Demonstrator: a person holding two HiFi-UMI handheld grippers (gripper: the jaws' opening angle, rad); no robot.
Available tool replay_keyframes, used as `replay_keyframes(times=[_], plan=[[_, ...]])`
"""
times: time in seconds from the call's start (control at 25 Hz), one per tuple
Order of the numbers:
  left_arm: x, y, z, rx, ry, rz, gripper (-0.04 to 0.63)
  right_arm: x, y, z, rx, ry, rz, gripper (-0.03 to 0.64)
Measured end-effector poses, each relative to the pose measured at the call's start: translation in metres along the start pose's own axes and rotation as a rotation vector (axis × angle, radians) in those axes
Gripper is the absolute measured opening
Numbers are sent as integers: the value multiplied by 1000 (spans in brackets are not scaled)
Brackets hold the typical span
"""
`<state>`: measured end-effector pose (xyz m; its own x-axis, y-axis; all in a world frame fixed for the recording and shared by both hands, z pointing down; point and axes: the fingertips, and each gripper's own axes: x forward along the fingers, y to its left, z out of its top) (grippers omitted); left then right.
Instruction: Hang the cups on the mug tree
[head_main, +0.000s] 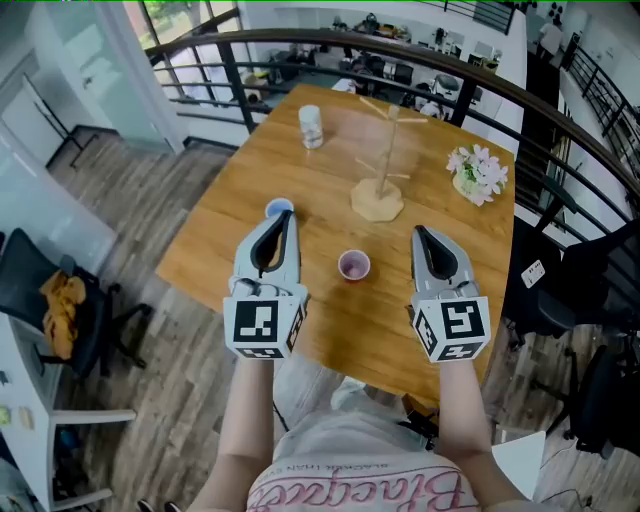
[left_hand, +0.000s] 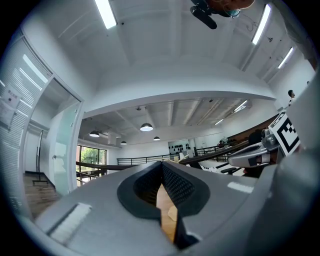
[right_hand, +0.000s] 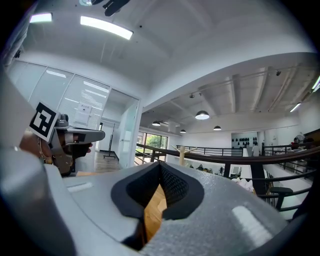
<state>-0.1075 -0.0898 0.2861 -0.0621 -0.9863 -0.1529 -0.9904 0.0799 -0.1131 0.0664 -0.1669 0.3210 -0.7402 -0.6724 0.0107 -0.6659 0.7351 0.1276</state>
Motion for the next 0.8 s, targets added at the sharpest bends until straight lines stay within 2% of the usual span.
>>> replay_keyframes(times=[0.24,0.28,0.48,0.6,0.64,0.8], plan=[[42,4,-14,0,27,-34,11,32,-22,-9,38,19,-16,18],[47,4,-15,2,31,-40,11,37,-23,-10,41,22,-13,78],[69,6,-23,-5,46,-57,11,53,-32,-13,49,15,-11,196],[75,6,-30,-13,54,-66,11,60,-33,-18,78,18,-2,354],[77,6,-32,-15,55,-68,11,62,-33,-20,82,22,-3,385],[81,9,-38,-24,60,-83,11,66,-31,-27,59,46,-20,385]])
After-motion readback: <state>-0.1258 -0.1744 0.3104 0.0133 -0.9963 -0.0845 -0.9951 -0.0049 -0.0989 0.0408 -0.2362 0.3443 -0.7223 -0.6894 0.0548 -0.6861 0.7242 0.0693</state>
